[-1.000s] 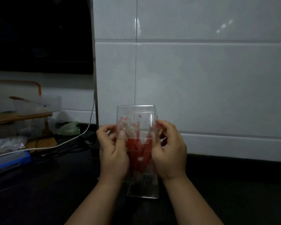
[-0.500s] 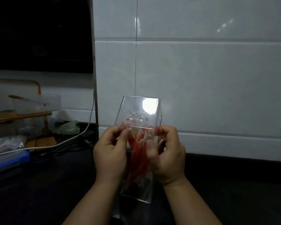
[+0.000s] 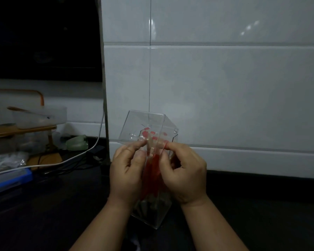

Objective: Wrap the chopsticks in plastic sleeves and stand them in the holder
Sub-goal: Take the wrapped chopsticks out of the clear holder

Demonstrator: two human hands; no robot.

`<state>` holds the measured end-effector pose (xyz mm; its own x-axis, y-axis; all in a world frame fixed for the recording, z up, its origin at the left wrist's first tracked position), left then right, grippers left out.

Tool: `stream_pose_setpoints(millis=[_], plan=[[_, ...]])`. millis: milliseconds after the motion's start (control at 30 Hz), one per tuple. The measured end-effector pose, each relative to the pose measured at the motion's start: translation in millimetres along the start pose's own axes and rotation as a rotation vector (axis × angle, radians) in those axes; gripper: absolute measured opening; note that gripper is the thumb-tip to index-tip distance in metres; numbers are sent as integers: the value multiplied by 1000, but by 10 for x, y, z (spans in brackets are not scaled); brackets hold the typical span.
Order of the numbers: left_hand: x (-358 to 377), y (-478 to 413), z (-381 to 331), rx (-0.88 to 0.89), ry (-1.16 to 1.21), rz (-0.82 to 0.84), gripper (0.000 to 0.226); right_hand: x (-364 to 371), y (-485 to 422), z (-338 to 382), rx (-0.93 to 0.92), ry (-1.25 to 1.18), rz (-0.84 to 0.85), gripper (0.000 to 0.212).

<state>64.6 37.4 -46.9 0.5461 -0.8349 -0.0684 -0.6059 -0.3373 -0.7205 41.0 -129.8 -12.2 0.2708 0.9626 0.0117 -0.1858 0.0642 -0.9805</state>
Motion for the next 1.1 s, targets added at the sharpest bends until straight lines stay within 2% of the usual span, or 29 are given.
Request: stream_pose_setpoints(millis=[100,200,333,433,533,667,733,833,967,1100], plan=[[17,-12,-4,18,4,2,25,46,2,69,-53,-25,62,33],[59,-3,-14,61,30,36,32,91,25,-15,-11,-18,92,42],[95,15,-9,86,8,75,39,93,39,-85,12,12,88,39],[130,21,-62,150,-128,99,38,61,29,-121,59,53,40,34],[147,24,-63,173,-313,55,37,35,55,-220,201,60,3,25],[122,33,-64,119,-327,9,23,-22,58,-259,276,98,-53,20],[102,47,-113,126,-292,2,29,-36,46,-247,280,99,-75,18],[60,60,-142,111,-279,-38,26,-42,43,-223,243,76,-94,15],[-29,65,-56,-16,-212,-116,35,-75,62,-256,256,5,-146,9],[-86,54,53,-108,-213,-171,22,-81,54,-251,242,-5,-159,4]])
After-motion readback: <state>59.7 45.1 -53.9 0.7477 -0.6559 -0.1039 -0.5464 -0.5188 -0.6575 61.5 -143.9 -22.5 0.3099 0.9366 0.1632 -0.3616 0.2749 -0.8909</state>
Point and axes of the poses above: each hand's wrist, its own y-axis away from the middle knuckle, its own x-axis out of the palm, z = x × y, the point moved 9 cm from there along -y, towards the middle knuckle, and after that the axes turned 15 degrees about -y, right-handed, at the moved point
